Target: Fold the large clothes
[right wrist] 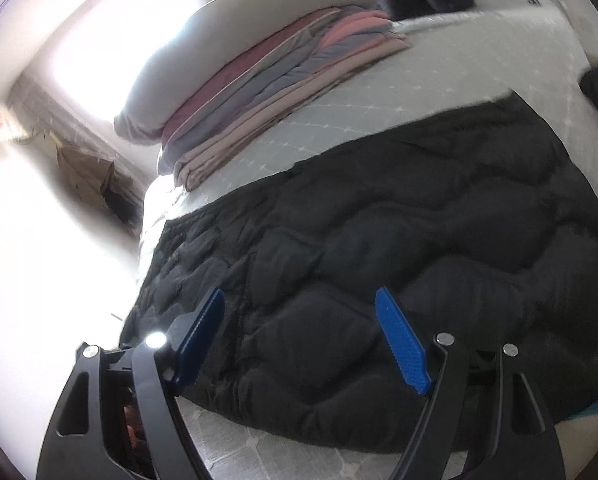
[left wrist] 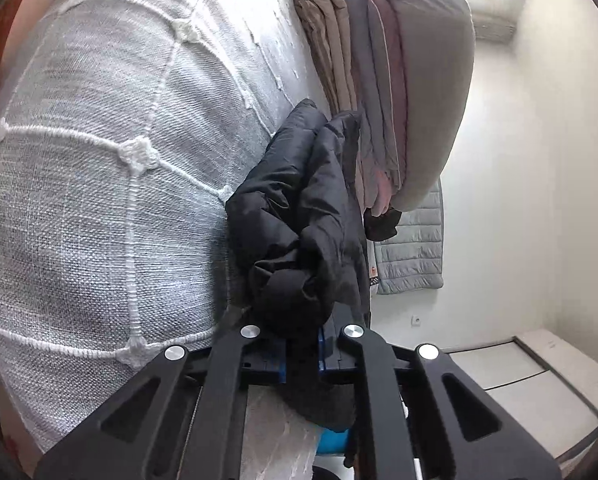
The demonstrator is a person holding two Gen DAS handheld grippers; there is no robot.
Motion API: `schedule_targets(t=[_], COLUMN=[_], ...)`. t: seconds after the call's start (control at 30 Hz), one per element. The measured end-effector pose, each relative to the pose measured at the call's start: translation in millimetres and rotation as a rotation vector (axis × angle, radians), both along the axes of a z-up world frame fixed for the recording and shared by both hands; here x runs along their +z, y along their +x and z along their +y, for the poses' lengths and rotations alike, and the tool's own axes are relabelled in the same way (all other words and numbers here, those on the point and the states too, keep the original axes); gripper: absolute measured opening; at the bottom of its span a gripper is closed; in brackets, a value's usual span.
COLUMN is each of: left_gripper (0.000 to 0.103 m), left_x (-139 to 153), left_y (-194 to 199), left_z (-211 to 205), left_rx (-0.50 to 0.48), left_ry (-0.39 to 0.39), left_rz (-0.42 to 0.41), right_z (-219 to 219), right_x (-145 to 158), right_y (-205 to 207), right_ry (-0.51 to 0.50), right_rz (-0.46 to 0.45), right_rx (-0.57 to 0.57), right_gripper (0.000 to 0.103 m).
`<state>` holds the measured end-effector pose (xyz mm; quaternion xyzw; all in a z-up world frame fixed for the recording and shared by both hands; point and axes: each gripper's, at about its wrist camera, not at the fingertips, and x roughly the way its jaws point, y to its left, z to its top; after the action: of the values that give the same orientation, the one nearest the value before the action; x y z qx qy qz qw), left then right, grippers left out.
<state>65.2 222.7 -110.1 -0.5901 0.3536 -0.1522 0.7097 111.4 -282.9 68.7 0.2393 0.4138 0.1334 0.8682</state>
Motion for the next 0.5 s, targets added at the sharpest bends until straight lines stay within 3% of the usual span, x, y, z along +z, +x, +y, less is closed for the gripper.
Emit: schedule_targets(t=[0.07, 0.17, 0.37, 0.5], left_gripper=[0.009, 0.009, 0.009, 0.009], left_x=[-1, -1, -4, -2], left_y=[0, 0, 2, 1], left_z=[1, 1, 1, 0], left_rx=[-0.001, -0.002, -0.002, 0.005], left_ry=[0.013, 0.011, 0.007, 0.02], left_rz=[0.0, 0.003, 0.006, 0.007], right_z=[7, 4, -69, -123], right_x=[-8, -20, -4, -15], right_y=[7, 13, -5, -15], right_ry=[-0.061, -0.039, 0.013, 0.138], right_rz=[0.032, 0.068, 0.024, 0.066], right_rx=[-0.002, 0.012, -0.132, -0.206], right_gripper=[0.075, 0.075, 0.075, 0.075])
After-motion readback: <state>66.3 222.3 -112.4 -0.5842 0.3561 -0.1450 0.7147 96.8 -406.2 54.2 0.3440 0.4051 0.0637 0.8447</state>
